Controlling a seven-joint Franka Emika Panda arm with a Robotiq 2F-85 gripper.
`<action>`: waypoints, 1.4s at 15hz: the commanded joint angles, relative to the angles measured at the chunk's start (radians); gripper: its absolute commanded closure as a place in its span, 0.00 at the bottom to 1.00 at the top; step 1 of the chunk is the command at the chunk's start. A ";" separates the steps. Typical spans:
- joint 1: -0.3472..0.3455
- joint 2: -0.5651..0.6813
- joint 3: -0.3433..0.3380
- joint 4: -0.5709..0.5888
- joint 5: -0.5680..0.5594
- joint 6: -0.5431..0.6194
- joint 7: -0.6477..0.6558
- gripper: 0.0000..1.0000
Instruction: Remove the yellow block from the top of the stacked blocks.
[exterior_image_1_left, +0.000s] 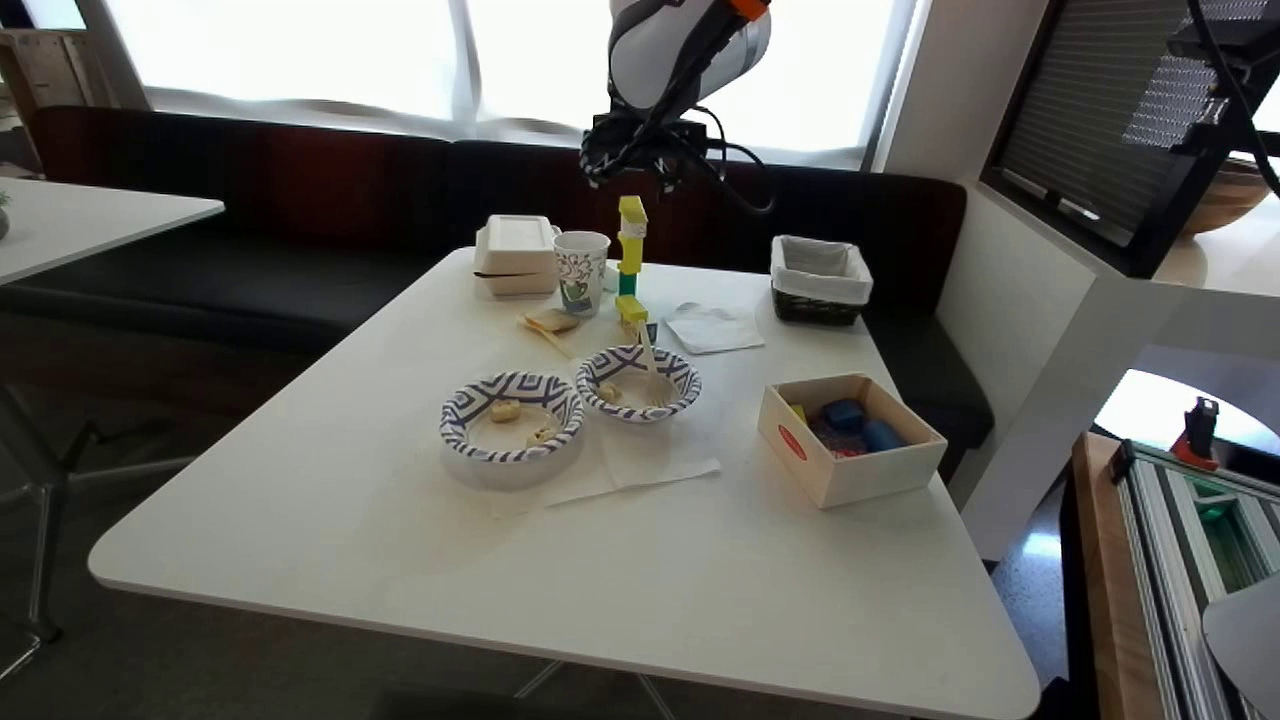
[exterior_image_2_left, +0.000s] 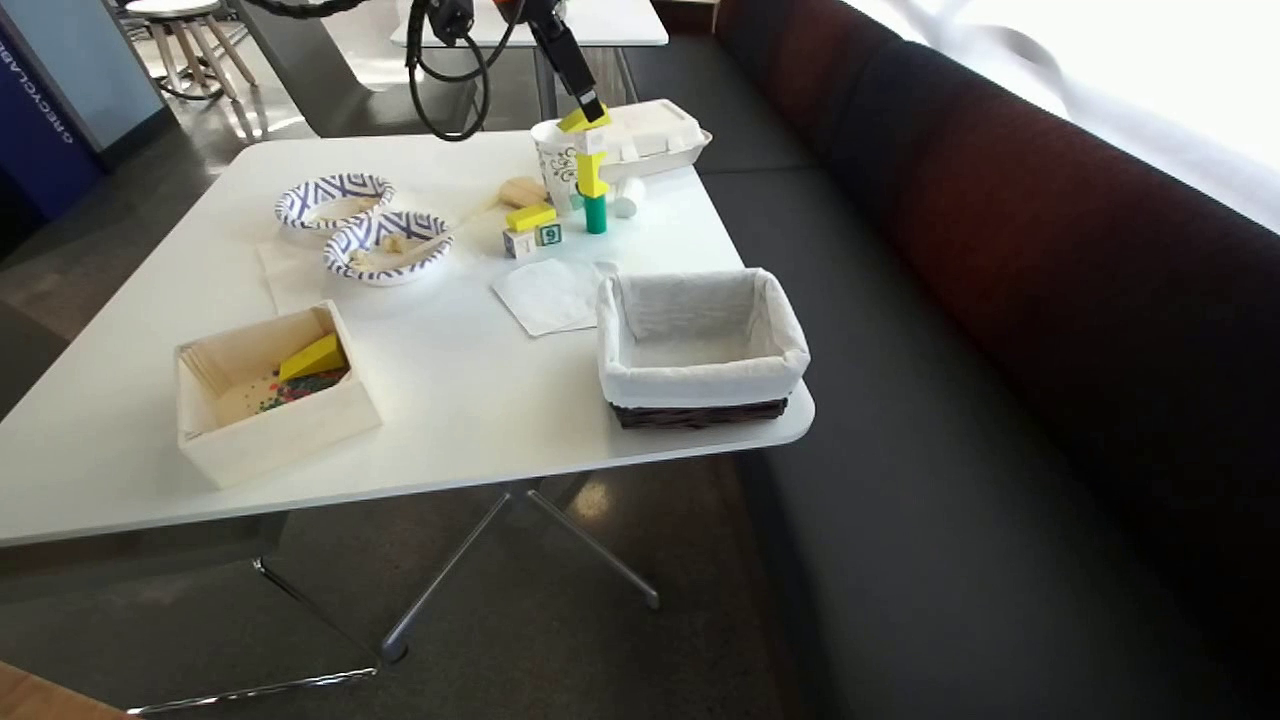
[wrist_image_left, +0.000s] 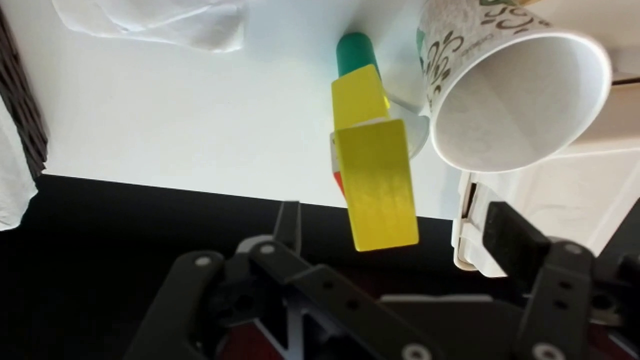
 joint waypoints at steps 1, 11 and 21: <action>0.007 0.042 -0.016 0.040 0.031 0.023 -0.024 0.09; 0.012 0.061 -0.033 0.058 0.024 0.023 -0.037 0.38; 0.013 0.060 -0.036 0.058 0.028 0.015 -0.049 0.71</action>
